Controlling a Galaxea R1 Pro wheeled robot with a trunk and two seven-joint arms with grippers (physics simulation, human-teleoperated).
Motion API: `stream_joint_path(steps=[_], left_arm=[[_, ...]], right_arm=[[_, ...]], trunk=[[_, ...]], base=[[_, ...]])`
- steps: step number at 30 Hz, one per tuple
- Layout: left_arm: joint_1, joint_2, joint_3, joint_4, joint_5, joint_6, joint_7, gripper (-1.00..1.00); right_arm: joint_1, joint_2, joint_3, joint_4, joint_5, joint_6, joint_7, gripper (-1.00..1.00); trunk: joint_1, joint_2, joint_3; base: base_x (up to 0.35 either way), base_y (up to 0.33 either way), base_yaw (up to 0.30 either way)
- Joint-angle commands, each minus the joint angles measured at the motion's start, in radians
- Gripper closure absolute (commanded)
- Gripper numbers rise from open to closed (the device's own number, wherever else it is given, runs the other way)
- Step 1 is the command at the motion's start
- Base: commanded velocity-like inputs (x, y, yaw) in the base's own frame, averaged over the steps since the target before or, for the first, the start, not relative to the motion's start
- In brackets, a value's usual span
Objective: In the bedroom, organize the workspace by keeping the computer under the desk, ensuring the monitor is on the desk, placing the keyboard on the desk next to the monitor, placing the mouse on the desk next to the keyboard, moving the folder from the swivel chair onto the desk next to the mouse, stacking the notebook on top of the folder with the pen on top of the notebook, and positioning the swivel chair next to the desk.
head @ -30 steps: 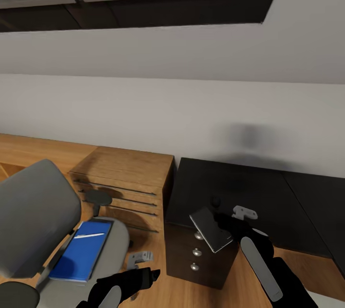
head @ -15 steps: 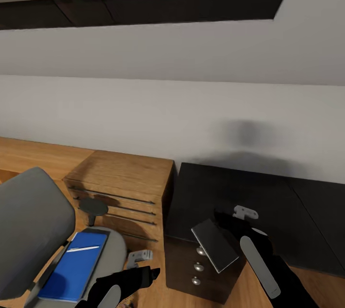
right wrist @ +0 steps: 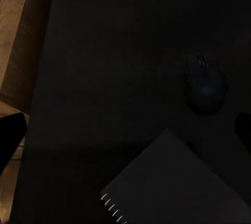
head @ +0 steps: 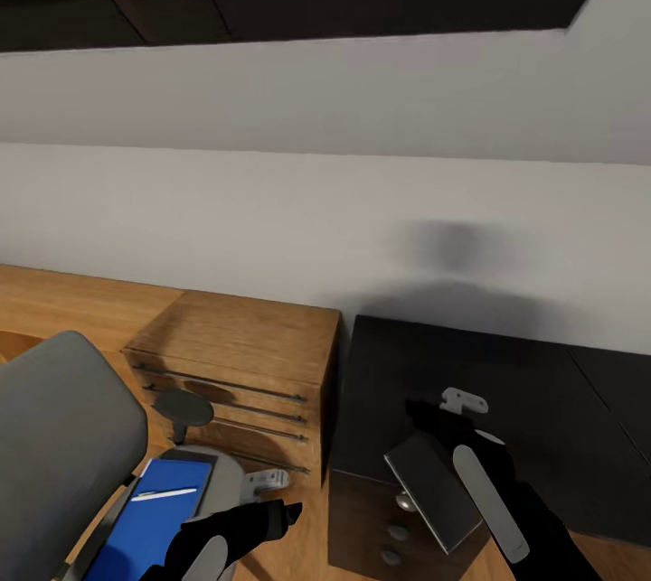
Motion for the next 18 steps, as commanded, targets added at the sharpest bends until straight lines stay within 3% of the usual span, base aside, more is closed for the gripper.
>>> stream_joint_path(steps=[1, 11, 12, 18], left_arm=[[-0.001, 0.001, -0.003, -0.002, 0.010, 0.001, 0.010, -1.00], [-0.001, 0.001, -0.002, -0.002, 0.010, 0.001, 0.010, -1.00], [-0.001, 0.001, -0.002, -0.002, 0.010, 0.001, 0.010, -1.00], [-0.001, 0.001, -0.002, -0.002, 0.010, 0.001, 0.010, -1.00]], right_arm=[[-0.001, -0.001, 0.003, -0.001, -0.009, 0.001, -0.010, -1.00], [-0.002, -0.002, -0.003, 0.007, -0.009, 0.000, -0.011, -1.00], [-0.013, -0.002, -0.044, 0.034, -0.008, 0.001, -0.010, -1.00], [-0.042, -0.002, -0.062, 0.085, -0.008, 0.001, -0.009, -1.00]], trunk=[[0.000, -0.001, -0.002], [0.000, -0.001, -0.002], [0.000, -0.001, -0.002], [0.000, -0.001, -0.002]], base=[[0.025, 0.037, 0.000], [0.007, 0.011, 0.000], [0.000, 0.000, 0.000], [0.000, 0.000, 0.000]])
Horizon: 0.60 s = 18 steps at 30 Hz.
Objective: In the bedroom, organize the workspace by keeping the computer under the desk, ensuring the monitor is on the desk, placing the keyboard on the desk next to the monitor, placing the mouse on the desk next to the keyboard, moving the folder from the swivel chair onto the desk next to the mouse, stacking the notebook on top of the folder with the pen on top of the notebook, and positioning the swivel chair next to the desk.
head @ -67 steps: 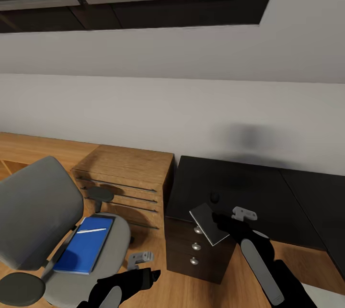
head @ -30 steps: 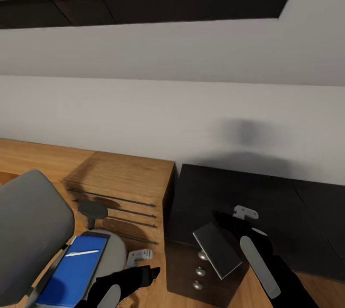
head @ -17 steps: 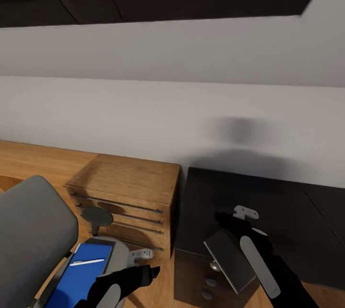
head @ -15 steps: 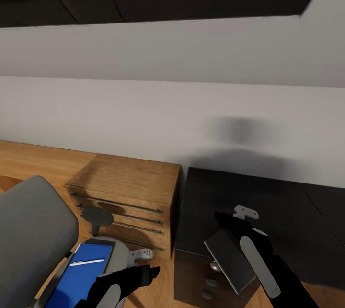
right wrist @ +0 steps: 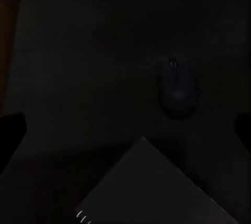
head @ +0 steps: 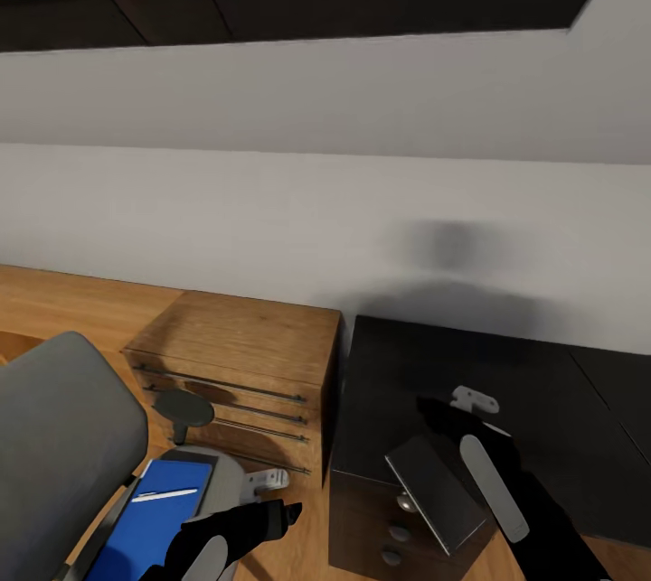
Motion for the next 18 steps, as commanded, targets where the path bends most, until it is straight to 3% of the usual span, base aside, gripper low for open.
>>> stream_joint_path(steps=[1, 18], left_arm=[[-0.001, 0.001, -0.003, -0.002, 0.011, 0.001, 0.010, -1.00], [-0.001, 0.001, -0.003, -0.002, 0.011, 0.001, 0.010, -1.00]], right_arm=[[-0.007, -0.001, 0.001, 0.008, -0.009, 0.001, -0.010, -1.00], [-0.019, -0.002, -0.002, 0.027, -0.007, 0.001, -0.010, -1.00]], trunk=[[0.000, -0.001, -0.002], [0.000, -0.001, -0.002]], base=[[0.000, 0.000, 0.000], [0.000, 0.000, 0.000]])
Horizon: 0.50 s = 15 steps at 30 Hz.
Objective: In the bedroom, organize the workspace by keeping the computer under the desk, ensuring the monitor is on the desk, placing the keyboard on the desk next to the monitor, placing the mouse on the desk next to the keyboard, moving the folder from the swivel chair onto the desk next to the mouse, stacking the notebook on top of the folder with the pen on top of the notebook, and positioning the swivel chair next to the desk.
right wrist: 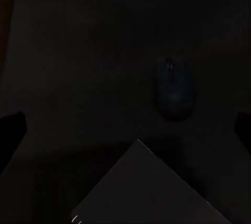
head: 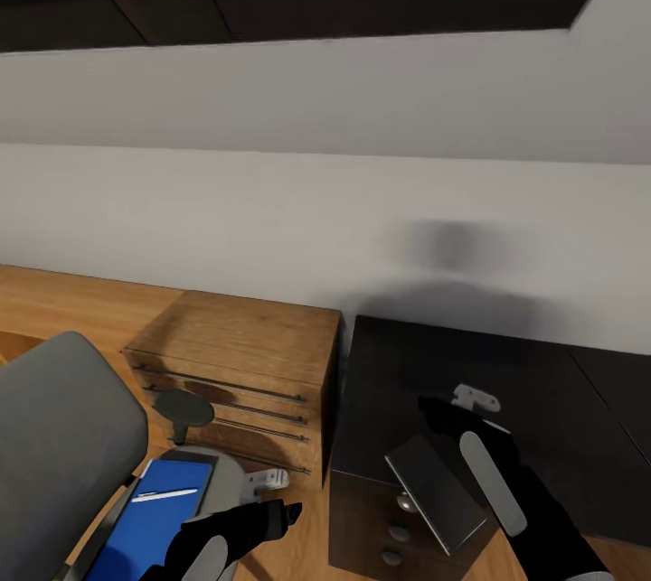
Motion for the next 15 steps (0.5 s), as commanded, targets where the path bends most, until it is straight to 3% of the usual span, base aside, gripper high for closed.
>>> stream_joint_path(steps=[1, 9, 12, 15], left_arm=[[-0.001, 0.001, -0.003, -0.002, 0.011, 0.001, 0.010, -1.00], [-0.001, -0.001, -0.005, -0.002, 0.011, 0.001, 0.009, -1.00], [-0.001, -0.002, -0.006, -0.002, 0.011, 0.001, 0.008, -1.00], [-0.001, -0.001, -0.005, -0.002, 0.011, 0.001, 0.008, -1.00]], right_arm=[[-0.002, -0.001, 0.003, -0.001, -0.007, 0.001, -0.010, -1.00], [-0.027, 0.001, 0.003, 0.022, 0.060, 0.001, -0.010, -1.00], [-0.078, 0.002, 0.003, 0.064, 0.095, 0.001, -0.009, -1.00], [-0.128, 0.002, 0.003, 0.115, 0.104, 0.001, -0.009, -1.00]], trunk=[[0.000, -0.001, -0.002], [0.000, -0.001, -0.002], [0.000, -0.001, -0.002], [0.000, -0.001, -0.002]], base=[[0.000, 0.000, 0.000], [0.000, 0.000, 0.000], [0.000, 0.000, 0.000], [0.000, 0.000, 0.000]])
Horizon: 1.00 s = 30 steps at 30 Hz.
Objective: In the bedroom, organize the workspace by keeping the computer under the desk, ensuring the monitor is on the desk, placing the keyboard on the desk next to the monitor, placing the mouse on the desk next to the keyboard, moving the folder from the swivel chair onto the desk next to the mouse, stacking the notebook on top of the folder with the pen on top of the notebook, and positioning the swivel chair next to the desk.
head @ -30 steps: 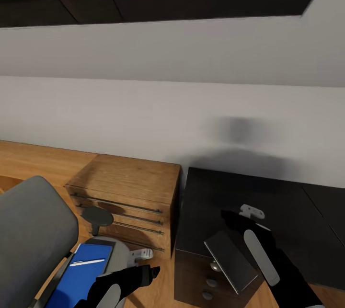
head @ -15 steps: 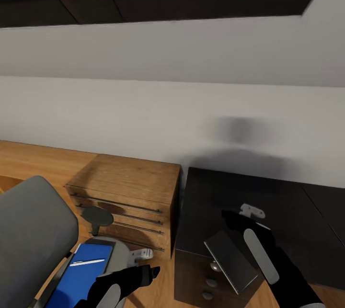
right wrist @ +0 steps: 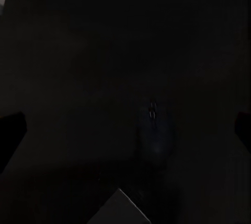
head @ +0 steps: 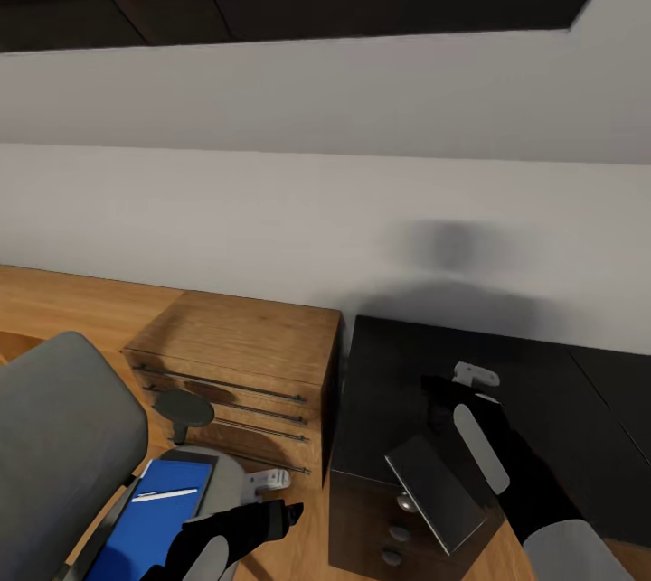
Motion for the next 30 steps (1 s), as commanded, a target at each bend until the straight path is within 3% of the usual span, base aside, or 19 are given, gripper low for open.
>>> stream_joint_path(steps=[1, 7, 15, 17, 18, 24, 30], left_arm=[[-0.001, 0.002, -0.002, -0.002, 0.011, 0.001, 0.010, -1.00], [-0.001, 0.003, -0.001, -0.002, 0.011, 0.001, 0.010, -1.00], [-0.001, 0.004, 0.000, -0.004, 0.011, 0.001, 0.010, -1.00], [-0.001, 0.004, 0.001, -0.005, 0.011, 0.001, 0.010, -1.00], [-0.001, 0.004, 0.003, -0.005, 0.011, 0.001, 0.009, -1.00], [-0.001, 0.005, 0.029, -0.006, 0.011, 0.001, 0.008, -1.00], [-0.001, 0.005, 0.047, -0.006, 0.010, 0.001, 0.008, -1.00]], right_arm=[[-0.043, -0.001, 0.004, 0.045, -0.006, 0.000, -0.009, -1.00], [-0.182, 0.000, 0.005, 0.231, 0.004, -0.045, -0.006, -1.00], [-0.349, 0.001, 0.013, 0.517, 0.021, -0.185, 0.004, -1.00], [-0.392, 0.002, 0.021, 0.596, 0.044, -0.232, 0.013, -1.00], [-0.416, 0.003, 0.027, 0.644, 0.078, -0.267, 0.028, -1.00], [-0.436, 0.003, 0.032, 0.688, 0.130, -0.297, 0.066, -1.00], [-0.440, 0.003, 0.032, 0.722, 0.141, -0.303, 0.089, -1.00]], trunk=[[0.000, -0.001, -0.002], [0.000, -0.001, -0.002], [0.000, -0.001, -0.002], [0.000, -0.001, -0.002], [0.000, -0.001, -0.002], [0.000, -0.001, -0.002], [0.000, -0.001, -0.002]], base=[[0.000, 0.000, 0.000], [0.000, 0.000, 0.000], [0.000, 0.000, 0.000], [0.000, 0.000, 0.000], [0.000, 0.000, 0.000], [0.000, 0.000, 0.000], [0.000, 0.000, 0.000]])
